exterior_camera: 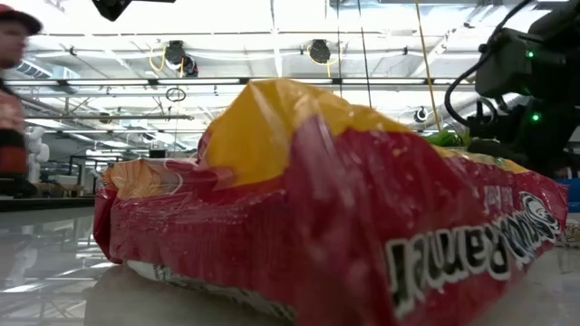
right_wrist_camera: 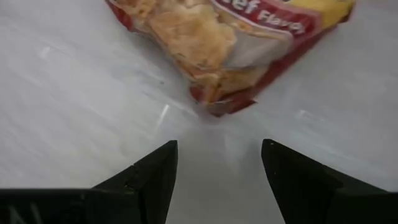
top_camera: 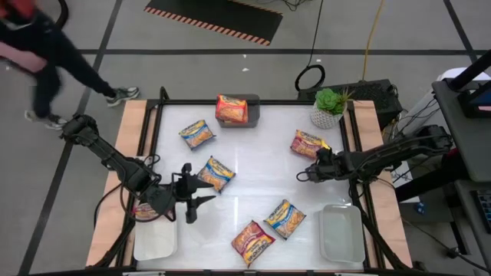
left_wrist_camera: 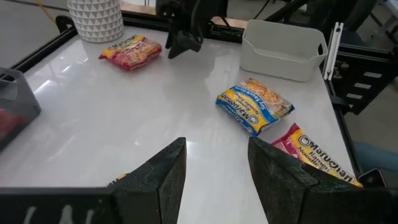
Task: Sort Maruchan noodles
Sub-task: Put the top red noodle pack into the white bin
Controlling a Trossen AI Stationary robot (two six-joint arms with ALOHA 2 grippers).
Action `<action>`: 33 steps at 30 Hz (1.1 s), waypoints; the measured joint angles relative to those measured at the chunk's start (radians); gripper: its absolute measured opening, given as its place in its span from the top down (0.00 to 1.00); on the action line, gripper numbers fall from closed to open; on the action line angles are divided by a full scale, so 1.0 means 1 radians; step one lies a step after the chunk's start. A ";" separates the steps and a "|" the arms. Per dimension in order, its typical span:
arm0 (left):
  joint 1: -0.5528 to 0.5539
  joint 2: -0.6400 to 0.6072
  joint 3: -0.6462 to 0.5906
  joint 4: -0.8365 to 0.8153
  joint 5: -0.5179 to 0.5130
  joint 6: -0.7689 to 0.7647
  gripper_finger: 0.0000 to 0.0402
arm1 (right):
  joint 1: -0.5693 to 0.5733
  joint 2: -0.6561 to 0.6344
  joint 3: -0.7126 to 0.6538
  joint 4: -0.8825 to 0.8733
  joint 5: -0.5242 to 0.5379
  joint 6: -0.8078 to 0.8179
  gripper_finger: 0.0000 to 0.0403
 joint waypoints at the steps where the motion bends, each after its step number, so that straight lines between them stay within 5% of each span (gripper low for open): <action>1: 0.000 0.000 0.000 0.000 0.000 0.004 0.56 | 0.000 0.000 -0.012 0.028 0.006 -0.003 0.44; 13: 0.009 0.000 0.000 0.000 0.000 0.027 0.56 | -0.006 -0.002 -0.124 0.218 0.082 -0.028 0.44; 33: 0.035 0.000 0.000 0.001 0.000 0.024 0.56 | -0.007 0.000 -0.130 0.288 0.107 -0.179 0.44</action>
